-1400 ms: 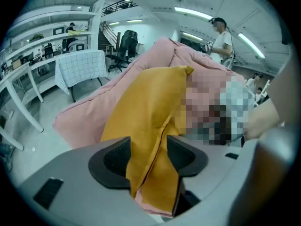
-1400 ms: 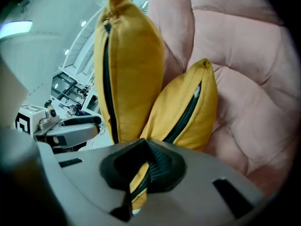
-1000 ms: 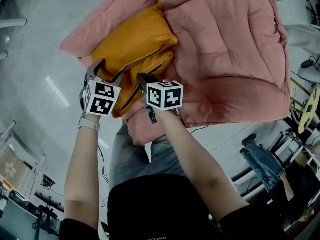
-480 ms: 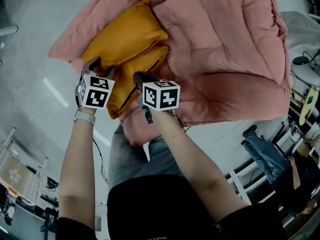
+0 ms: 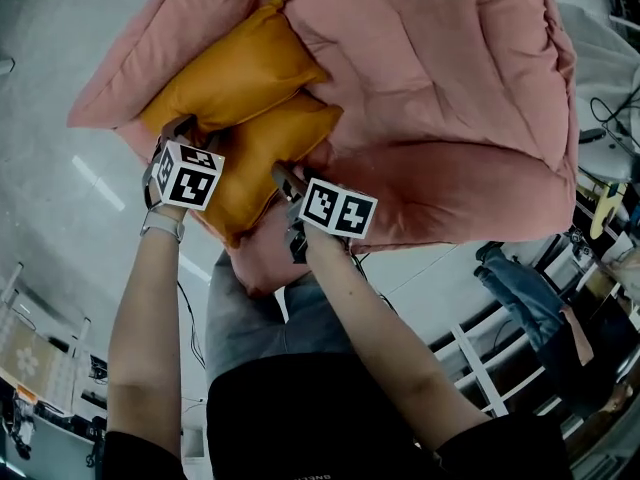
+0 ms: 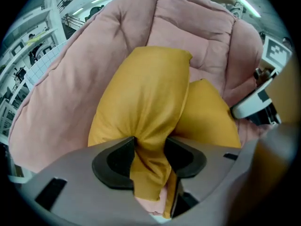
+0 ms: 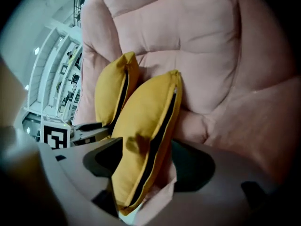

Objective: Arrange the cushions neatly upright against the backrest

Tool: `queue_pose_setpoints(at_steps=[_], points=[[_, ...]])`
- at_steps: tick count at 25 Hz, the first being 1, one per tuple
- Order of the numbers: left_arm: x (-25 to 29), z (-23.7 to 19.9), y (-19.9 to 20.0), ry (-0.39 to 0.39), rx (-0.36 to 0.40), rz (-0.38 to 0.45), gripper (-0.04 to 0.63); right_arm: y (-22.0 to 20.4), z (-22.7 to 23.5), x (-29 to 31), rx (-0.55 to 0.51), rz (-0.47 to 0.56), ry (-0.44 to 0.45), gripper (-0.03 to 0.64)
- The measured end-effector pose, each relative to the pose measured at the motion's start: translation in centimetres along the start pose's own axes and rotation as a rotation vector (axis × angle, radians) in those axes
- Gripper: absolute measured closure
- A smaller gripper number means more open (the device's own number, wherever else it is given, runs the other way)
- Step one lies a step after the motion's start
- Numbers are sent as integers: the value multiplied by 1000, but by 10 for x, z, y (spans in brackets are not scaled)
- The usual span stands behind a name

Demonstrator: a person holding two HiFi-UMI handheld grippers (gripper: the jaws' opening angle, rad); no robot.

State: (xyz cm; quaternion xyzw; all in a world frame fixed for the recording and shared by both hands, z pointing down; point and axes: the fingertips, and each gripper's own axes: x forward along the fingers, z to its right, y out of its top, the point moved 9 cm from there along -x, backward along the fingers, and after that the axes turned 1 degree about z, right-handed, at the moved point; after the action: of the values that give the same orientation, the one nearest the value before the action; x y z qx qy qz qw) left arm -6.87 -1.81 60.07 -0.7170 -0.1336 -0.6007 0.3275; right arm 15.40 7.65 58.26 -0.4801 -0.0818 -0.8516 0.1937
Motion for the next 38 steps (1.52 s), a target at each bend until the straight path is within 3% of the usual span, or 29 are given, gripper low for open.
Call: queue_pose_setpoints(at_steps=[7,13,21,25,30,33,38], points=[[8,6,-5,-24,8,30,381,11,10,29,114,22,151,208],[-6,21,-9,50,48,67,351,11,22,49,134,-19,141,201],[-29,29,-3,86,53,88,325,15,29,53,129,-37,119,201],[-23,28,-4,115,133,76,257,10,32,53,125,-31,122,201],[-6,22,4,122,184,43,255,13,32,48,122,-35,134,201],[0,20,11,119,165,30,268,19,33,46,117,-46,139,223],[7,11,11,107,123,15,355,20,25,51,103,-31,142,338]])
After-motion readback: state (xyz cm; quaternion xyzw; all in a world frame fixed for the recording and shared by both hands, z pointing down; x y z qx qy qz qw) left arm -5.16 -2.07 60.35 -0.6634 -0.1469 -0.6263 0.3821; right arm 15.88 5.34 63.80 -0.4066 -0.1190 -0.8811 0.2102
